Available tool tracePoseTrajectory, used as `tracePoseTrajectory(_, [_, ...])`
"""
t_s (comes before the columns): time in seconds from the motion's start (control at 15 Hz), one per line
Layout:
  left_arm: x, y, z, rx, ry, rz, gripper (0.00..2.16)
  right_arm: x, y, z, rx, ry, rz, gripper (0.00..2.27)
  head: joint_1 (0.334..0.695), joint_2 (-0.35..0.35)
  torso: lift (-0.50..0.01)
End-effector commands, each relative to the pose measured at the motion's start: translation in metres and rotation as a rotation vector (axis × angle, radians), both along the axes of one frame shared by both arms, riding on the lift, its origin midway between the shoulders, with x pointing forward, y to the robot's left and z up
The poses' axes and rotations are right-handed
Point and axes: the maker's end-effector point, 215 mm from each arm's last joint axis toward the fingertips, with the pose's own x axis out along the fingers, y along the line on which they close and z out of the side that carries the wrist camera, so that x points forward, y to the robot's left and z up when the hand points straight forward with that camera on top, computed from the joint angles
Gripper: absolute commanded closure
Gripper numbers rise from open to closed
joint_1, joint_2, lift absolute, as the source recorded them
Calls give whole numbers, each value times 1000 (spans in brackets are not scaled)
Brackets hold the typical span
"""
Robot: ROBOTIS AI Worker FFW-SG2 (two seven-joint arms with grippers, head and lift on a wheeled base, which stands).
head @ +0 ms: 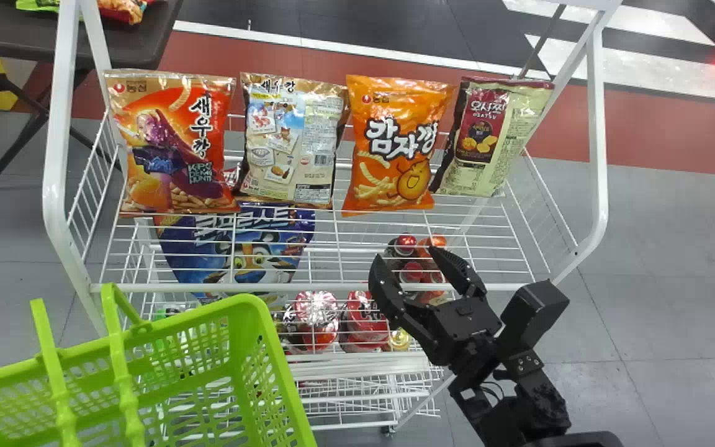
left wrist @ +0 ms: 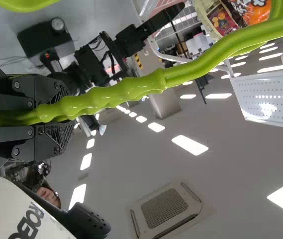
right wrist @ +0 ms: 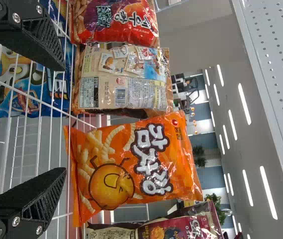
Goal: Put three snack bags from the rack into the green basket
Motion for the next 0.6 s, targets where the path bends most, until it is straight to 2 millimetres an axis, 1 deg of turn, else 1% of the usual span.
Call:
tracePoseTrajectory(0.0, [0,0,1,-1,-1,3,2148,0,0,0,0,-1,0,87,695,-249,0])
tracePoseTrajectory(0.33, [2,1,-2,17,-11,5,2148,0,-1,0,-2,1,0,87,695,-247,0])
tracePoseTrajectory(0.53, [-1,2,5,-30,-11,0,2148,0,-1,0,-2,1,0,87,695,-248,0])
